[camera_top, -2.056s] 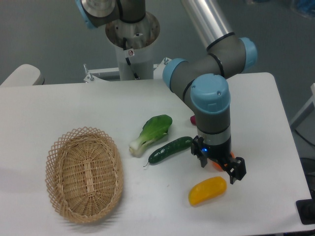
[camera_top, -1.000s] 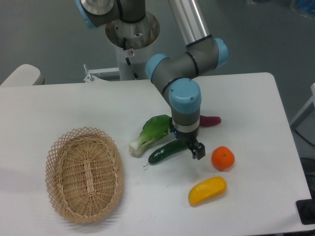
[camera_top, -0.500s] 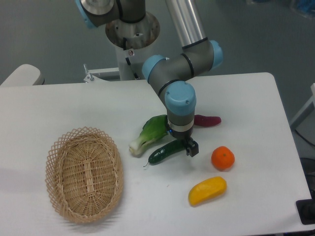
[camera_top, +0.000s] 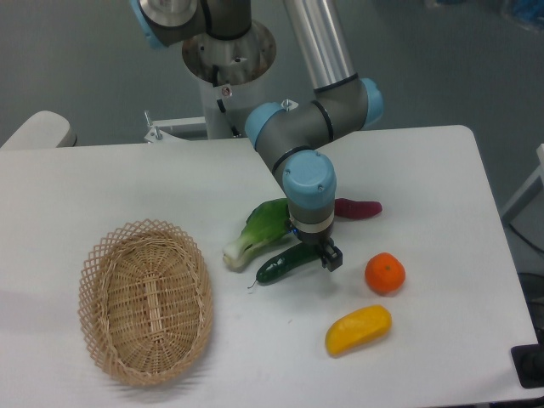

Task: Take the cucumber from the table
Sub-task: 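Lower the gripper onto the cucumber and close the fingers around it, then lift the grasped cucumber and carry it toward the wicker basket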

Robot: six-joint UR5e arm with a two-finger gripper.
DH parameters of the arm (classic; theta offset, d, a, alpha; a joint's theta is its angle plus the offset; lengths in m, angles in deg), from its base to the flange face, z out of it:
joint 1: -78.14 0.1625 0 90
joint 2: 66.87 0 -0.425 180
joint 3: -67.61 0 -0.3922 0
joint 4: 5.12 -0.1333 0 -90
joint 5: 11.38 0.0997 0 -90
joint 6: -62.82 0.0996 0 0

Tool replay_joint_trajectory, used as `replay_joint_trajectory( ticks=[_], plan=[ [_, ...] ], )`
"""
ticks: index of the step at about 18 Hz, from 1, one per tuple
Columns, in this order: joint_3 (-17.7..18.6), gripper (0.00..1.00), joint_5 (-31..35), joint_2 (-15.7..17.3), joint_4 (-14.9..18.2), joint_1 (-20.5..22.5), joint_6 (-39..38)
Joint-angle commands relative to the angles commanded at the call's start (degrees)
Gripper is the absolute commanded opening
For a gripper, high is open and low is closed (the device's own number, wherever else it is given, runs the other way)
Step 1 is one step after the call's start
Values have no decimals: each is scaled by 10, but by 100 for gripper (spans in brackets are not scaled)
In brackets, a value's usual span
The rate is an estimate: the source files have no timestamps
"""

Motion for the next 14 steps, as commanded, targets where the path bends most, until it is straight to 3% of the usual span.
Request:
replay_joint_trajectory(
  ticks=[2, 4, 14],
  plan=[
    [-6, 33, 0, 1, 3, 0, 1],
    [-8, 24, -1, 1, 4, -1, 1],
    [-21, 19, -7, 2, 7, -1, 2]
  ],
)
